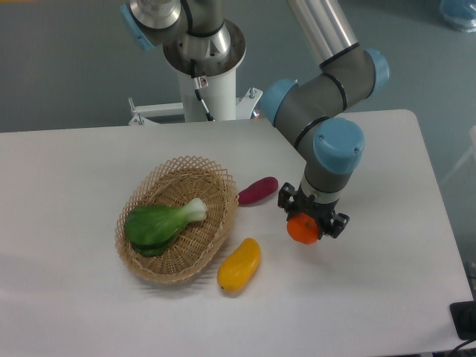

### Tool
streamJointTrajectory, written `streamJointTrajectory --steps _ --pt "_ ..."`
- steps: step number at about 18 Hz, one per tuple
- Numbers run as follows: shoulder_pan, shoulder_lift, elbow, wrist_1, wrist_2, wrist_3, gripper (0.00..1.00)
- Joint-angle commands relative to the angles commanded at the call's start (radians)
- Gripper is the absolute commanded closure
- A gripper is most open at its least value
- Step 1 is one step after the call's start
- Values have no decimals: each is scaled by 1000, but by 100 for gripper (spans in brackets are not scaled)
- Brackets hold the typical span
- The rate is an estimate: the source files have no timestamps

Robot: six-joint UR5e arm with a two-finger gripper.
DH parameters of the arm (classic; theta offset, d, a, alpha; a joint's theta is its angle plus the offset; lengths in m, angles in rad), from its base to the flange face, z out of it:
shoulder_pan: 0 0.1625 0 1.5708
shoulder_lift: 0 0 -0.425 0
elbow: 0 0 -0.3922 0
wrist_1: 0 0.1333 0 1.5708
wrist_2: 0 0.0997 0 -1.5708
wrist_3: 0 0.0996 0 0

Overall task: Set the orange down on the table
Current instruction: 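Lower the orange onto the table beside the purple vegetable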

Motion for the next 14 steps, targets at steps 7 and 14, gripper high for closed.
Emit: streamJointTrajectory --steps 7,14 --pt "-2 -14 -20 29 0 -2 24" --pt "-2 -12 -19 29 2 0 9"
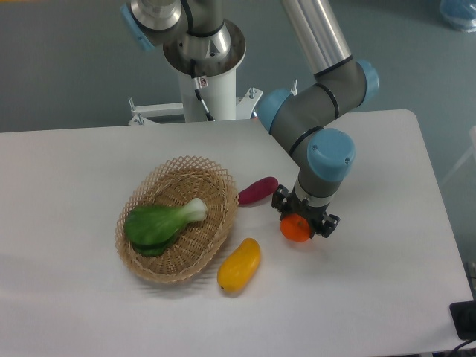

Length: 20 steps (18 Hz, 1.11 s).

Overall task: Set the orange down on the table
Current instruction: 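Lower the orange onto the table beside the purple vegetable, then open the gripper to release the orange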

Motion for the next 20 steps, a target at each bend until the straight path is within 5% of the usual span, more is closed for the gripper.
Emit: streamJointTrajectory --steps 8,15,20 --pt "0 40 31 2 -3 -3 0" --pt "-3 81 208 -9 -6 -2 0" --pt "0 118 316 -167 60 32 0"
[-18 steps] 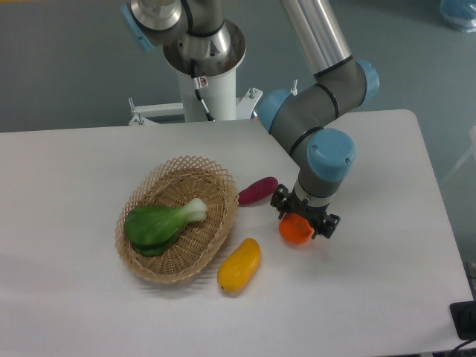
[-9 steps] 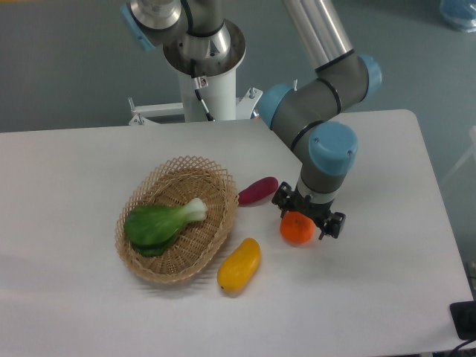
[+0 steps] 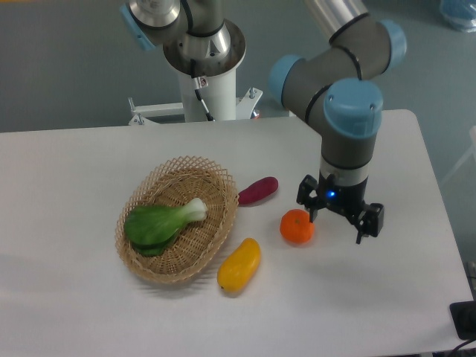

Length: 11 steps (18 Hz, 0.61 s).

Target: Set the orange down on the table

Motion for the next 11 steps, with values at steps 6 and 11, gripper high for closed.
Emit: streamJointTrajectory --steps 6,11 --pt "60 69 23 -103 -3 144 0" --pt "150 104 16 -165 -17 362 0"
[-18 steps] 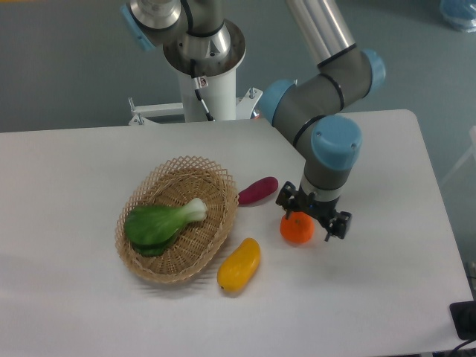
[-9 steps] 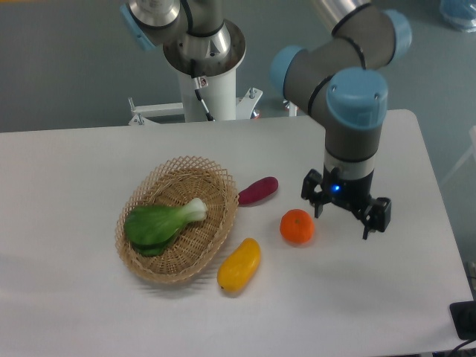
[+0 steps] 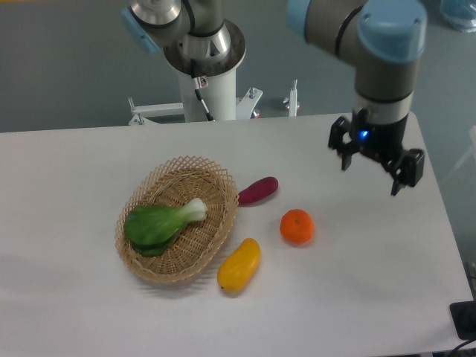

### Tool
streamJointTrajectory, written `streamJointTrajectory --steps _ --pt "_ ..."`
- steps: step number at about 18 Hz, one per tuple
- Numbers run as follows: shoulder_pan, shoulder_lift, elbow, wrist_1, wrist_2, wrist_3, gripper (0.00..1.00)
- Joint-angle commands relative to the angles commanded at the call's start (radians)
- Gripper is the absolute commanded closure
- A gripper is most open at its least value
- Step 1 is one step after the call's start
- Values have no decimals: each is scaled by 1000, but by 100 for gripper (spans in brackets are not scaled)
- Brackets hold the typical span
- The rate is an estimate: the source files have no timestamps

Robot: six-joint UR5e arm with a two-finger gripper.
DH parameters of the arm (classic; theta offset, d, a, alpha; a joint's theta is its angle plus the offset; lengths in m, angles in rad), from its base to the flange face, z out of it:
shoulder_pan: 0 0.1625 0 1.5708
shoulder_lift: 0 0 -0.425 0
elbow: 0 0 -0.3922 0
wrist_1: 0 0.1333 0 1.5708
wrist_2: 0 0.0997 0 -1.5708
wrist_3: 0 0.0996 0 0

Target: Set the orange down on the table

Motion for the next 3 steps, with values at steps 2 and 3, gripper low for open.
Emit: streamJointTrajectory --steps 2,3 --pt "3 0 2 3 -28 0 0" --pt "5 0 5 6 -32 0 0"
